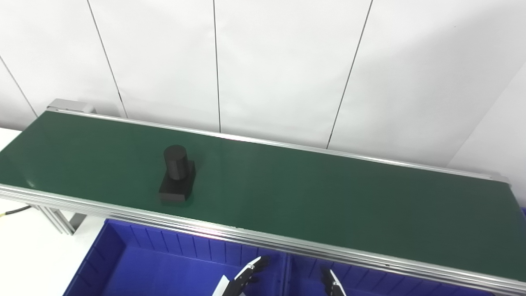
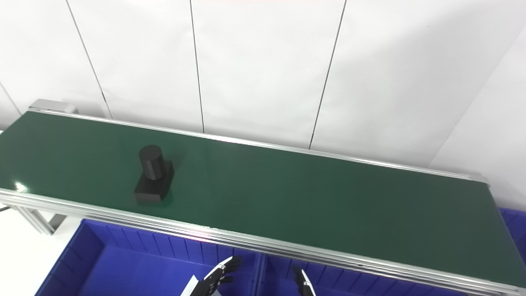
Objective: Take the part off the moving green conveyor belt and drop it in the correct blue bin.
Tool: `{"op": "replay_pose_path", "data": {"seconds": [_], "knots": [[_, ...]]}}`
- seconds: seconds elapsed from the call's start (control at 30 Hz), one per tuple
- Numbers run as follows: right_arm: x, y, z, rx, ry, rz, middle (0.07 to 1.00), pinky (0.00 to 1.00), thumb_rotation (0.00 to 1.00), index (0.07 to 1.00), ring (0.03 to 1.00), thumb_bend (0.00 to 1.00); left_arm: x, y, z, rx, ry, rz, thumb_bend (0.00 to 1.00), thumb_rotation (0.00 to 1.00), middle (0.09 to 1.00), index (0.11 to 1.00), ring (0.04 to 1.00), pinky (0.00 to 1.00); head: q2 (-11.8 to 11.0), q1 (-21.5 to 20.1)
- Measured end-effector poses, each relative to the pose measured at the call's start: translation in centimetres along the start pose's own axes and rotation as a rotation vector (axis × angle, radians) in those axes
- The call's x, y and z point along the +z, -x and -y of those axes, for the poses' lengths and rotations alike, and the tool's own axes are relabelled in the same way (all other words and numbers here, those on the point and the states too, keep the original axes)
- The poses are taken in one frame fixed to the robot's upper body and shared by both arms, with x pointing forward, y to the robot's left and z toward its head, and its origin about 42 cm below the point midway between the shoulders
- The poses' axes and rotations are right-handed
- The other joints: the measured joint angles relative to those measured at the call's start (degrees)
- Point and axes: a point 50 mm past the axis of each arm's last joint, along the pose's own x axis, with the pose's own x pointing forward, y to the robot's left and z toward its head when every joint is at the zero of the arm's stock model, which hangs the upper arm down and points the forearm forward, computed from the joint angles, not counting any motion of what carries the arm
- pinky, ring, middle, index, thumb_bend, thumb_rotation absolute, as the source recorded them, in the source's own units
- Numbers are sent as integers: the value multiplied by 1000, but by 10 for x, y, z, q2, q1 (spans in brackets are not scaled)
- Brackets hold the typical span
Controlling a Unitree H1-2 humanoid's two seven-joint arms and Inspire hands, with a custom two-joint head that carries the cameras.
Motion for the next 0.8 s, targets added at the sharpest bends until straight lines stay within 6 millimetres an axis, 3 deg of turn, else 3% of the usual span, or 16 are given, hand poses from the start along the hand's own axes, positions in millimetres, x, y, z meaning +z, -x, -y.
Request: {"op": "replay_pose_path", "data": {"seconds": [0.23,0.37,0.63,0.8], "knots": [[13,0,0,-126,60,62,764,669,1000,782,720,928,0,0,0,1,0,-1,998,913,896,892,899,836,1,-2],[26,4,-4,-233,68,121,687,585,1000,765,623,896,0,-1,-1,2,-1,0,992,913,894,889,894,830,2,-4],[38,5,-5,-275,68,182,692,563,1000,779,610,864,0,-2,-2,16,-6,4,989,923,886,886,887,823,2,-4],[52,3,-1,-291,51,240,743,595,1000,790,656,839,0,-3,-3,26,-8,6,980,920,887,885,884,818,2,-5]]}}
